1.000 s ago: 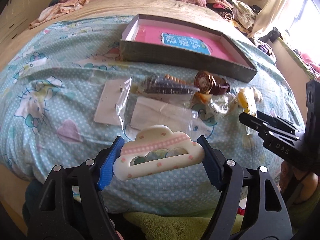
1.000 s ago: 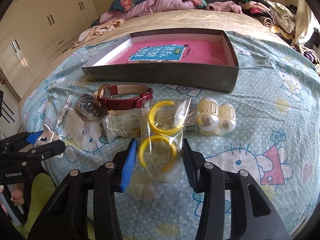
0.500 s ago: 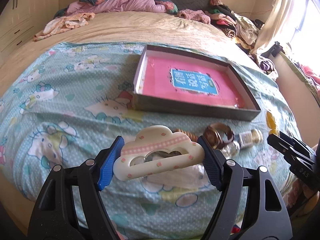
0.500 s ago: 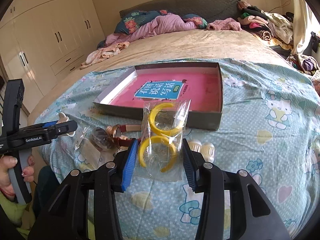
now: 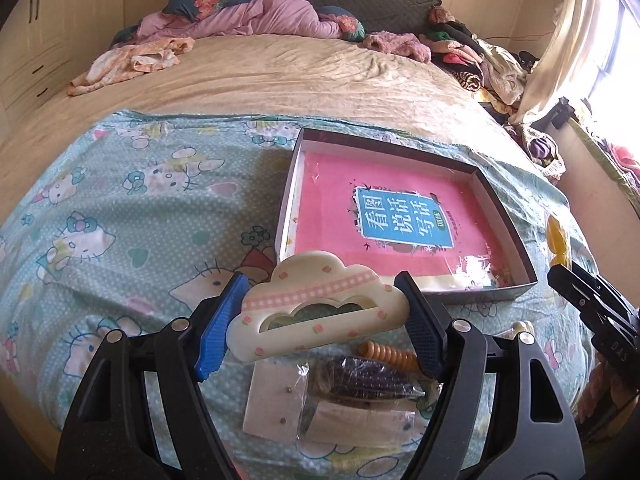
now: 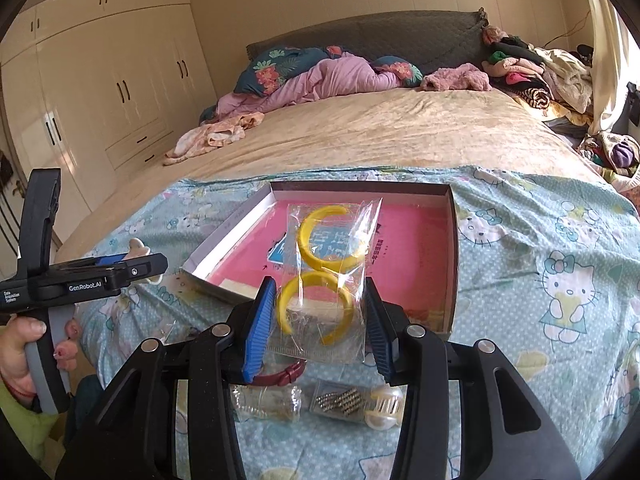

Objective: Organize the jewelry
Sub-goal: 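Carry the clip and bangle bag into the pink box while both tools open to release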

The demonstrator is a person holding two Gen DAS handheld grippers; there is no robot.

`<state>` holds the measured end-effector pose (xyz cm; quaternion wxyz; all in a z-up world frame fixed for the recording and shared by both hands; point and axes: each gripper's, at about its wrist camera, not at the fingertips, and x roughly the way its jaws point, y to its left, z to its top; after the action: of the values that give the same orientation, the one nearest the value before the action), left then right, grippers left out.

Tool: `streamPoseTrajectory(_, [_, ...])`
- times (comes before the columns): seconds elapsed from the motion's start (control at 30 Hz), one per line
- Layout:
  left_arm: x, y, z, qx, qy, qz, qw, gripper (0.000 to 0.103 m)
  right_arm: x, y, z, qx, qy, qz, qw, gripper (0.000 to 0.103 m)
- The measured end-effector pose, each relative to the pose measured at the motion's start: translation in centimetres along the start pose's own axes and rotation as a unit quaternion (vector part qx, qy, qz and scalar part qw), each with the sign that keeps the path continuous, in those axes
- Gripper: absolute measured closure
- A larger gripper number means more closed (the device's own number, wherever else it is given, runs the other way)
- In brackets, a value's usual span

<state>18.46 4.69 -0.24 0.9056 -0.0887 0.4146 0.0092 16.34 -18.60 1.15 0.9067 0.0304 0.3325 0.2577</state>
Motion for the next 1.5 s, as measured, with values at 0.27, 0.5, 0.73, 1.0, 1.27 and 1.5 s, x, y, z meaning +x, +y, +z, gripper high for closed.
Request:
streamPoseTrajectory(0.27, [2.3,-0.7,2.6,0.010,0.005,0.001,0.9999,0.036,1.9,-1.7,2.0,0.009,-0.012,-0.014,1.000,0.061])
streamPoseTrajectory(0.5, [5.0,-1.6,4.3,0.022,0.018,-0.003,0.9996,0.036,4.1,-3.9,3.0,0.026,0.001,-0.029,0.999,0.061])
streamPoseTrajectory(0.73, [7.9,-2.7,4.6,0.034,0.038,-0.009,0.9986,0.036,7.1,-5.8,2.7,0.039,0.035,-0.041,0.998,0.061])
streamPoseTrajectory(1.0, [10.2,-3.4,4.5,0.047,0.057,-0.006,0.9973,0.036,9.7,-7.0,1.8,0.051,0.079,-0.048,0.994,0.061])
streamPoseTrajectory(1.27, [11.7,-3.7,3.8,0.061,0.080,0.007,0.9949,0.036,10.1,-6.9,1.2,0.040,0.091,-0.045,0.994,0.058])
streamPoseTrajectory(1.5, [11.7,-3.6,3.3,0.061,0.088,0.010,0.9942,0.036,8.4,-7.0,0.9,0.058,0.077,-0.032,0.995,0.044])
